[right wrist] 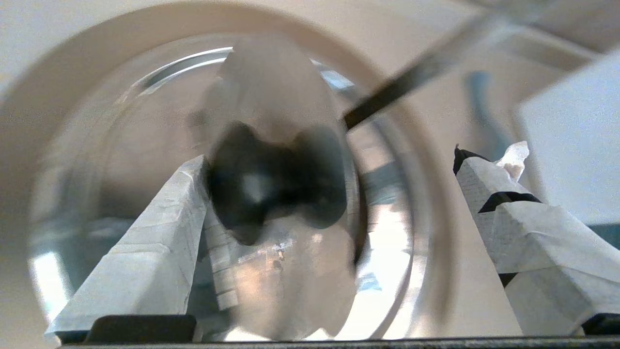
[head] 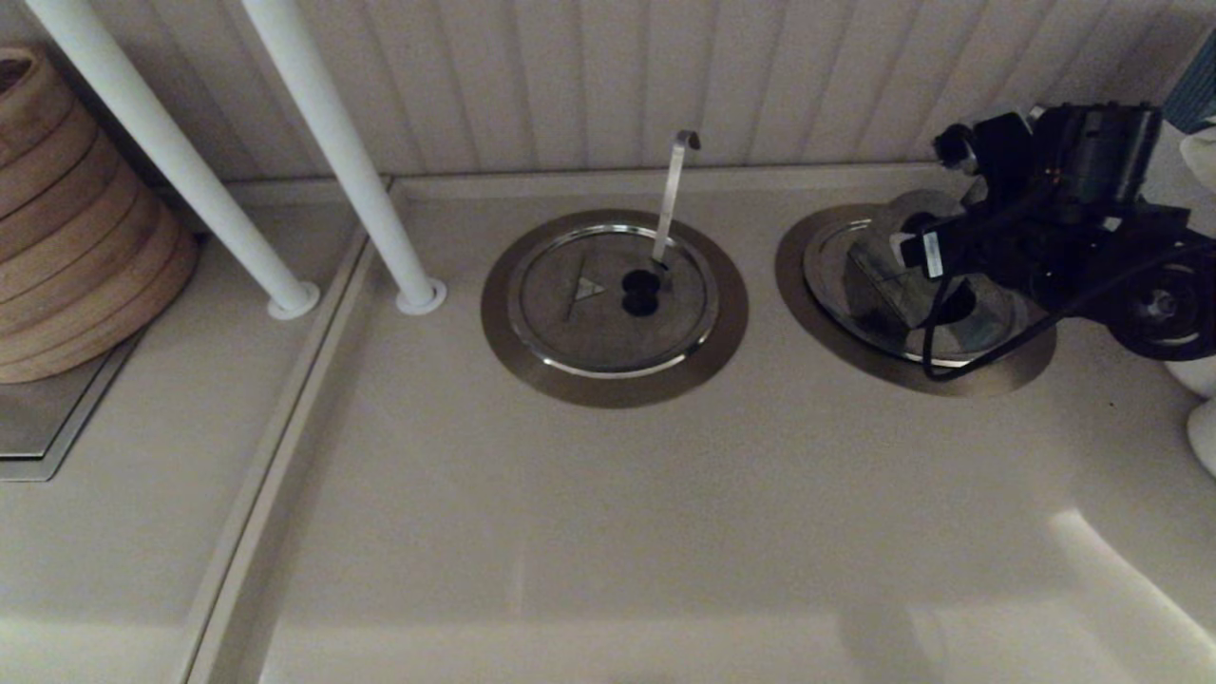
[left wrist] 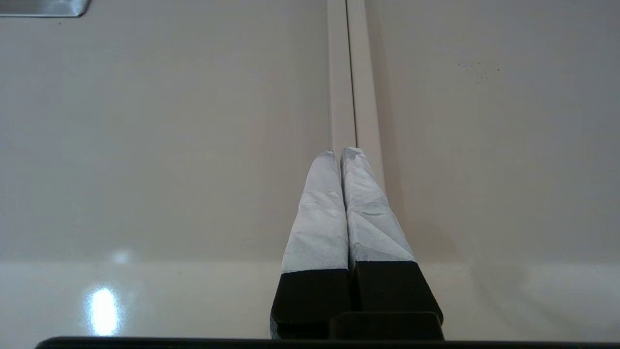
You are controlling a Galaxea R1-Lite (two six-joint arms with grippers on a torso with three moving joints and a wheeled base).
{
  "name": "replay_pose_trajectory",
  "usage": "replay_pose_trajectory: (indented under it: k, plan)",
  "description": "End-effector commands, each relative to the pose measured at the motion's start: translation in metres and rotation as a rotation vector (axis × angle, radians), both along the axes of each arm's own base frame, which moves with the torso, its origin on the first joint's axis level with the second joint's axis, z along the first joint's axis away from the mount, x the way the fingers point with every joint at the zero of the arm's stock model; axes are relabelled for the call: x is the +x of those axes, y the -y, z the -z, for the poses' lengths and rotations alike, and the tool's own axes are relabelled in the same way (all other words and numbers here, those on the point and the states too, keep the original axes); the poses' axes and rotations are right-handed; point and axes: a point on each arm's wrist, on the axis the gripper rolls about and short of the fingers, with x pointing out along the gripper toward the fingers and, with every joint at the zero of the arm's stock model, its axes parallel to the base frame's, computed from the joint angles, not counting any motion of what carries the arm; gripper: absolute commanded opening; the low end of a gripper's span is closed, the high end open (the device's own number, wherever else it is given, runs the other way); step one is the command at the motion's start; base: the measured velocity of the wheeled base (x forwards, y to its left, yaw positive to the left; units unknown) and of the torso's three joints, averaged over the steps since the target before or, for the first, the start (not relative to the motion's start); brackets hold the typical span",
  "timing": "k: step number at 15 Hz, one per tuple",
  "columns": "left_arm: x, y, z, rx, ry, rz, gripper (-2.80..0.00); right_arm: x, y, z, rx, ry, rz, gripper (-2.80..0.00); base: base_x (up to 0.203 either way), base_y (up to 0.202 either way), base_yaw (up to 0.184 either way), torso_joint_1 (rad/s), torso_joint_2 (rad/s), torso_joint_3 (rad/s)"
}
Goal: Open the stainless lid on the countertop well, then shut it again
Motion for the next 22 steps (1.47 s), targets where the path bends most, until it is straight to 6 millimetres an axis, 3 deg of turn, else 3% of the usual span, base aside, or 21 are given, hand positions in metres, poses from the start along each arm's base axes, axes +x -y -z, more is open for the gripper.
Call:
replay_pose_trajectory:
  k: [1, 5, 12, 14, 16, 17, 19, 22]
  plan:
    - [0.000, 0.000, 0.000, -0.001, 0.001, 0.000, -2.80, 0.000, 0.015, -0.008, -0.001, 0.026, 0.043, 0.00, 0.000, 0.000, 0.000, 0.000, 0.00, 0.000]
    - [0.000, 0.000, 0.000, -0.001, 0.000, 0.000, -2.80, 0.001, 0.035, -0.015, -0.001, 0.046, 0.093, 0.00, 0.000, 0.000, 0.000, 0.000, 0.00, 0.000]
    - [0.000, 0.000, 0.000, -0.001, 0.000, 0.000, -2.80, -0.009, 0.034, -0.026, 0.018, 0.074, 0.079, 0.00, 0.000, 0.000, 0.000, 0.000, 0.00, 0.000]
    - [0.000, 0.000, 0.000, -0.001, 0.001, 0.000, -2.80, -0.026, 0.035, -0.035, 0.030, 0.090, 0.078, 0.00, 0.000, 0.000, 0.000, 0.000, 0.00, 0.000]
    - [0.000, 0.000, 0.000, -0.001, 0.000, -0.001, -2.80, -0.057, 0.036, -0.051, 0.059, 0.109, 0.067, 0.00, 0.000, 0.000, 0.000, 0.000, 0.00, 0.000]
    - [0.000, 0.000, 0.000, -0.001, 0.001, 0.000, -2.80, -0.076, 0.037, -0.061, 0.076, 0.125, 0.061, -2.80, 0.000, 0.000, 0.000, 0.000, 0.00, 0.000]
    - [0.000, 0.000, 0.000, -0.001, 0.001, 0.000, -2.80, -0.123, 0.038, -0.077, 0.114, 0.138, 0.021, -2.80, 0.000, 0.000, 0.000, 0.000, 0.00, 0.000]
    - [0.000, 0.000, 0.000, -0.001, 0.000, 0.000, -2.80, -0.198, 0.039, -0.083, 0.185, 0.060, -0.074, -2.80, 0.000, 0.000, 0.000, 0.000, 0.00, 0.000]
